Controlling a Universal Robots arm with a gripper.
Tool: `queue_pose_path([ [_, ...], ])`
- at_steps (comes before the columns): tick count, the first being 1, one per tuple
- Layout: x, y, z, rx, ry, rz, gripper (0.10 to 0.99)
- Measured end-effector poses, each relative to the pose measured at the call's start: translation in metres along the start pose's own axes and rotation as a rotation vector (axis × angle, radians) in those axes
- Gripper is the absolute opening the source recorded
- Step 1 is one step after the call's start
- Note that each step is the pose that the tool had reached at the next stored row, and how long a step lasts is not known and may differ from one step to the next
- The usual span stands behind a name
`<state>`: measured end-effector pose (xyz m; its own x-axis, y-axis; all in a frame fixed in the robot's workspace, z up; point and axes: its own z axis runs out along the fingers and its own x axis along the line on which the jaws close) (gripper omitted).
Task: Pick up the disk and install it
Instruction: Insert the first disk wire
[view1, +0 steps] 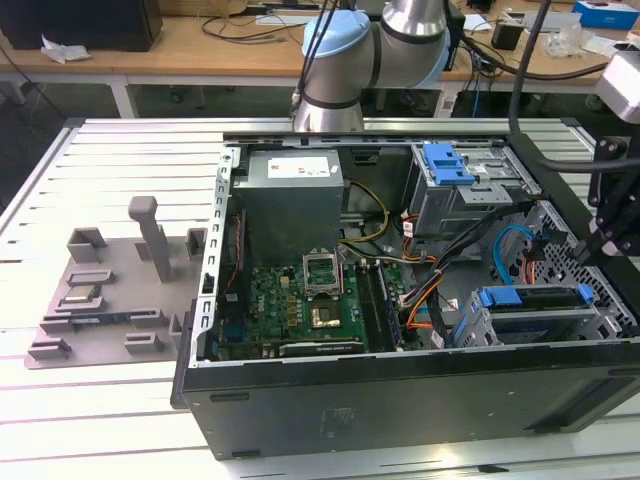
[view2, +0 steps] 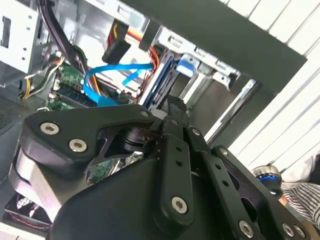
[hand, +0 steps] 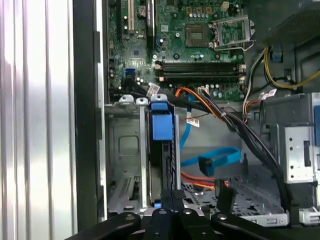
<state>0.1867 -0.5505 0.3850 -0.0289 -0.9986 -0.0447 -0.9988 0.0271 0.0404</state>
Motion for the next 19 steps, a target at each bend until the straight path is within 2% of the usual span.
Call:
queue_pose_path([
  [4, -0.0037, -0.0127, -0.0004, 0.0, 0.0012, 0.0, 0.106],
  [5, -0.0073, -0.0241, -0.0007, 0.0, 0.0025, 0.0, 0.106],
  [6, -0.0102, -0.0297, -0.0006, 0.0, 0.0035, 0.0, 0.106],
  [8, -0.0176, -0.0337, 0.001, 0.0, 0.006, 0.0, 0.106],
  [11, -0.0269, -0.0334, 0.0043, 0.0, 0.0063, 0.0, 0.106],
  [15, -0.0347, -0.0328, 0.0102, 0.0, 0.0063, 0.0, 0.106],
  [17, -0.0397, -0.022, 0.0125, 0.0, 0.0061, 0.0, 0.106],
  [19, -0.0424, -0.0158, 0.0128, 0.0, 0.0065, 0.0, 0.106],
])
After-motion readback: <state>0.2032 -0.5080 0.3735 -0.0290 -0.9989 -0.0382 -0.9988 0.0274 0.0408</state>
